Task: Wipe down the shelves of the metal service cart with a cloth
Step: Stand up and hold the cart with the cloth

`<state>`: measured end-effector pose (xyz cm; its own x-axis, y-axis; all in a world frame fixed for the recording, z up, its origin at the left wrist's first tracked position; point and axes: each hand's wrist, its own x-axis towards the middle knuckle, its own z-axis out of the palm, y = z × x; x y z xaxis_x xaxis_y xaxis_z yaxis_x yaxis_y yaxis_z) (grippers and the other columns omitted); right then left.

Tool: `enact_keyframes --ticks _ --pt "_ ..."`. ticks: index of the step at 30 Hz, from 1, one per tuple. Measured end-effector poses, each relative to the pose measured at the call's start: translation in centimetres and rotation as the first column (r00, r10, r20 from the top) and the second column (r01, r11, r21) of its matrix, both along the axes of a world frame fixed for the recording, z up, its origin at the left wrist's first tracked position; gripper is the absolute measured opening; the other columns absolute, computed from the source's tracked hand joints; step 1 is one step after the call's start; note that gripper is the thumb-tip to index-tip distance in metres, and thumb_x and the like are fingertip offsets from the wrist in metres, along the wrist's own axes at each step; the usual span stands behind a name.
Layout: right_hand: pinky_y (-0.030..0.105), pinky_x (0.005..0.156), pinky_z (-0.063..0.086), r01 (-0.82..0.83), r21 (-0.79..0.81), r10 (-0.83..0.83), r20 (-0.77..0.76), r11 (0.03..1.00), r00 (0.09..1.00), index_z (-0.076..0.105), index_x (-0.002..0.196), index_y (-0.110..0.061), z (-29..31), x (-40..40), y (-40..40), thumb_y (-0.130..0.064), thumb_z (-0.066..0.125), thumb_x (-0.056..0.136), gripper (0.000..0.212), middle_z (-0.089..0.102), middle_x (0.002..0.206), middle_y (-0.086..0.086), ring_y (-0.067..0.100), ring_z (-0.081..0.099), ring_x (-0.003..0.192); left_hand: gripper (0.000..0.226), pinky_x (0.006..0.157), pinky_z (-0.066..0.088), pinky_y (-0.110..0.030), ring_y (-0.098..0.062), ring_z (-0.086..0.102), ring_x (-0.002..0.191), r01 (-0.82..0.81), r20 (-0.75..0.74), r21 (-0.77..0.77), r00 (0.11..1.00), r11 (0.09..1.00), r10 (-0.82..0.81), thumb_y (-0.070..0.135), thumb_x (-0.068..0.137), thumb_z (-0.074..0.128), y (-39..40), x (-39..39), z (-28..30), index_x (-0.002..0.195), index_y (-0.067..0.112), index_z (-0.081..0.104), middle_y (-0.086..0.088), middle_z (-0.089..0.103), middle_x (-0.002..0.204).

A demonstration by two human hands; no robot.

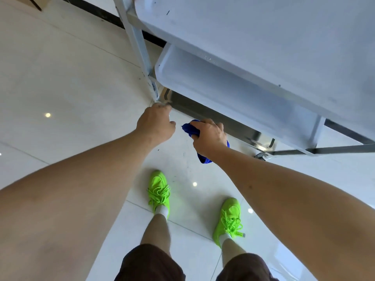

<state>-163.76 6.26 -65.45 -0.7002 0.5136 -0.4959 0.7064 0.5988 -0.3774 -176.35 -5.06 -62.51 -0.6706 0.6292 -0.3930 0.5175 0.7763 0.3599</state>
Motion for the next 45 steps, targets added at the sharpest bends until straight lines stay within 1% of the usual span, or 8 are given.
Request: enact_keyframes --ticks 4,9,11,17,24,31,34,45 --pt "0.039 0.085 0.034 -0.061 0.025 0.061 -0.024 0.998 0.998 0.057 0.132 -0.04 7.0 0.8 0.1 -0.02 0.054 0.098 0.04 0.053 0.134 -0.006 0.028 0.039 0.112 0.053 0.089 0.047 -0.037 -0.033 0.055 0.115 0.007 0.037 -0.021 0.999 1.0 -0.007 0.03 0.091 0.063 -0.2 0.6 6.4 0.139 0.016 0.048 -0.013 0.054 0.13" --pt "0.039 0.085 0.036 -0.022 0.032 0.026 -0.112 0.999 0.993 0.057 0.129 -0.04 15.8 2.2 1.9 -0.023 0.055 0.097 0.036 0.053 0.131 -0.007 0.027 0.04 0.108 0.032 0.075 0.047 -0.035 -0.029 0.058 0.098 -0.011 0.01 0.004 1.0 1.0 0.011 0.029 0.087 0.063 1.7 0.5 14.7 0.116 0.018 0.057 -0.009 0.058 0.112" --pt "0.039 0.083 0.034 -0.008 0.056 0.016 -0.15 0.998 0.988 0.056 0.131 -0.038 19.3 3.3 3.1 -0.022 0.055 0.097 0.038 0.052 0.132 -0.008 0.028 0.04 0.107 0.036 0.075 0.046 -0.034 -0.03 0.059 0.101 -0.033 0.002 0.032 0.999 0.999 0.033 0.03 0.086 0.061 3.4 0.4 17.9 0.119 0.016 0.057 -0.009 0.059 0.112" --pt "0.037 0.083 0.031 0.114 0.178 -0.061 -0.276 0.977 0.959 0.056 0.132 -0.037 29.2 7.7 9.4 -0.024 0.053 0.099 0.036 0.051 0.133 -0.008 0.029 0.041 0.107 0.061 0.089 0.044 -0.033 -0.03 0.05 0.124 0.023 -0.066 0.107 0.998 0.994 -0.016 0.04 0.091 0.057 11.3 2.7 27.4 0.146 0.019 0.039 -0.012 0.045 0.143" --pt "0.038 0.086 0.033 0.345 0.272 -0.204 -0.437 0.898 0.876 0.054 0.135 -0.036 37.8 16.2 18.4 -0.024 0.052 0.1 0.037 0.051 0.135 -0.008 0.028 0.042 0.112 0.064 0.096 0.043 -0.033 -0.027 0.044 0.132 0.118 -0.11 0.249 0.99 0.961 -0.093 0.042 0.092 0.055 20.7 10.4 35.8 0.15 0.024 0.033 -0.005 0.035 0.153" --pt "0.036 0.08 0.034 0.504 0.319 -0.326 -0.473 0.802 0.819 0.059 0.123 -0.034 40.8 25.4 24.7 -0.025 0.05 0.099 0.027 0.054 0.127 -0.011 0.022 0.034 0.098 0.062 0.101 0.042 -0.037 -0.025 0.038 0.134 0.297 -0.202 0.296 0.948 0.908 -0.245 0.039 0.093 0.054 28.0 19.1 39.4 0.149 0.023 0.033 -0.004 0.036 0.15" --pt "0.037 0.081 0.034 0.536 0.312 -0.362 -0.471 0.785 0.805 0.059 0.123 -0.034 40.9 27.7 26.4 -0.024 0.049 0.099 0.028 0.053 0.13 -0.01 0.024 0.037 0.101 0.06 0.1 0.043 -0.036 -0.024 0.037 0.134 0.367 -0.248 0.291 0.921 0.883 -0.301 0.038 0.093 0.053 30.5 21.5 39.9 0.148 0.023 0.034 -0.003 0.037 0.149" --pt "0.039 0.083 0.037 0.617 0.29 -0.474 -0.434 0.732 0.766 0.059 0.121 -0.031 38.5 27.3 31.9 -0.022 0.048 0.099 0.026 0.054 0.125 -0.006 0.027 0.04 0.106 0.061 0.104 0.04 -0.037 -0.023 0.034 0.137 0.499 -0.25 0.229 0.86 0.836 -0.445 0.038 0.094 0.052 37.8 21.6 38.0 0.15 0.024 0.031 -0.002 0.033 0.152"
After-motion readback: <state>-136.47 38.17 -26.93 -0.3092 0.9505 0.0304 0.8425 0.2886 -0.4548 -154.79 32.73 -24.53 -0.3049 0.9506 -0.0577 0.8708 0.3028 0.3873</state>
